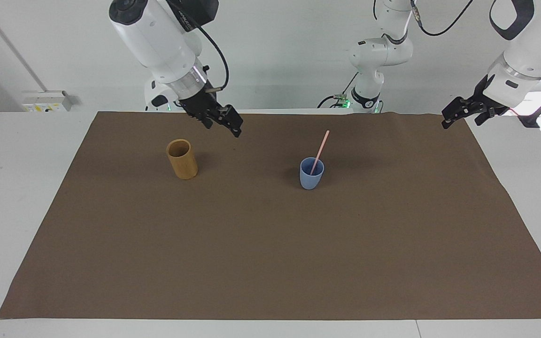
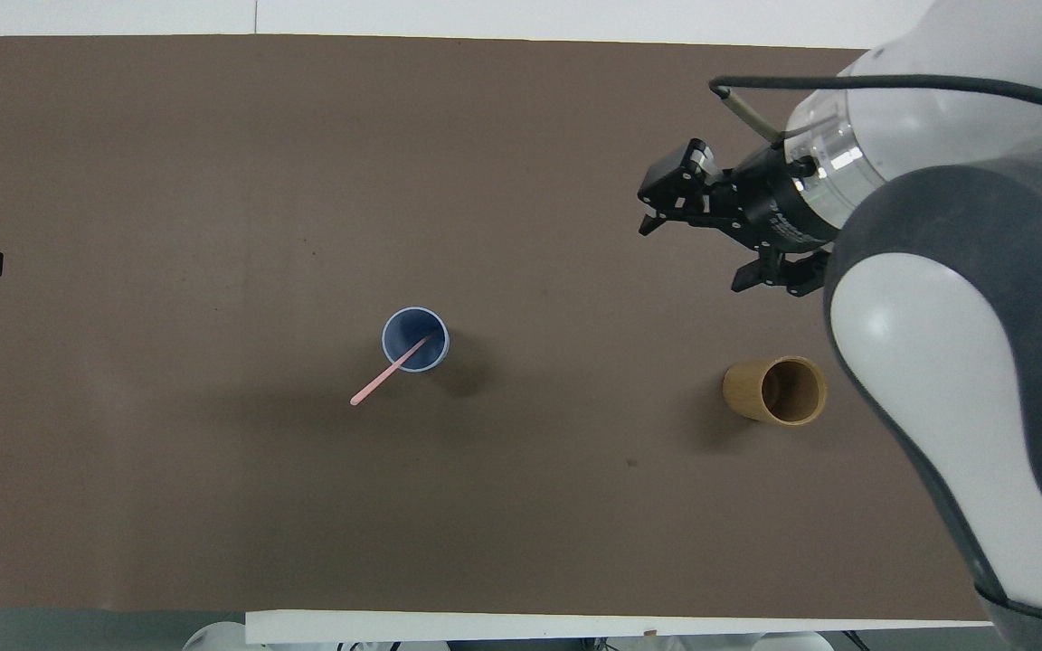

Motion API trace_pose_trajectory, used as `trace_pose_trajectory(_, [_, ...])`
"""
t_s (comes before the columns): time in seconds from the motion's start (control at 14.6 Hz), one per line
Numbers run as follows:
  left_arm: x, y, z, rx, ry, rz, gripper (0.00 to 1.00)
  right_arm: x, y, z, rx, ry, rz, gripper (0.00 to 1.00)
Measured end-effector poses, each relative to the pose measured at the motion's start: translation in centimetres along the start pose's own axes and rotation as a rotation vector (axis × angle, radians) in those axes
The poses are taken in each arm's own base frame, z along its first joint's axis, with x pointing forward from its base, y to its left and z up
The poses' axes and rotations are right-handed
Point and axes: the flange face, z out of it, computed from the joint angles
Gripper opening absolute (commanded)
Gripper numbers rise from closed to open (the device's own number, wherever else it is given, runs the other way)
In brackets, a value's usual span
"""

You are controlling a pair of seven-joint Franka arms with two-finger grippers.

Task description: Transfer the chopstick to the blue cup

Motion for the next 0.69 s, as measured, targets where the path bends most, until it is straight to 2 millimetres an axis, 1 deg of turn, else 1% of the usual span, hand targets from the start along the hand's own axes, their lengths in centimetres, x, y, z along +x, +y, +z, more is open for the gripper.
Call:
trace_pose_trajectory(0.14, [0.0,0.0,0.0,0.0,0.0,0.0,1.0,-0.2,3.8,-1.7,-0.096,0.001,-0.101,0.99])
trace_pose_trajectory(0.21, [0.0,0.0,0.0,0.0,0.0,0.0,1.0,0.1,6.1,-2.7,-0.12,0.004,-0.137,0.99])
trace_pose_trajectory(0.34, [0.0,0.0,0.0,0.0,0.0,0.0,1.0,0.9,11.3,-4.8,-0.152,0.023,-0.206,0.99])
trace_pose_trajectory(0.48, [0.0,0.0,0.0,0.0,0.0,0.0,1.0,1.9,16.7,-6.3,-0.183,0.047,-0.272,0.99])
trace_pose_trajectory(0.55, [0.0,0.0,0.0,0.0,0.0,0.0,1.0,2.6,18.5,-6.9,-0.192,0.074,-0.302,0.99])
trace_pose_trajectory(0.62, [0.0,0.0,0.0,0.0,0.0,0.0,1.0,3.4,19.9,-7.4,-0.197,0.105,-0.329,0.99])
trace_pose_trajectory(0.69, [0.0,0.0,0.0,0.0,0.0,0.0,1.0,4.0,20.7,-7.6,-0.207,0.125,-0.345,0.99])
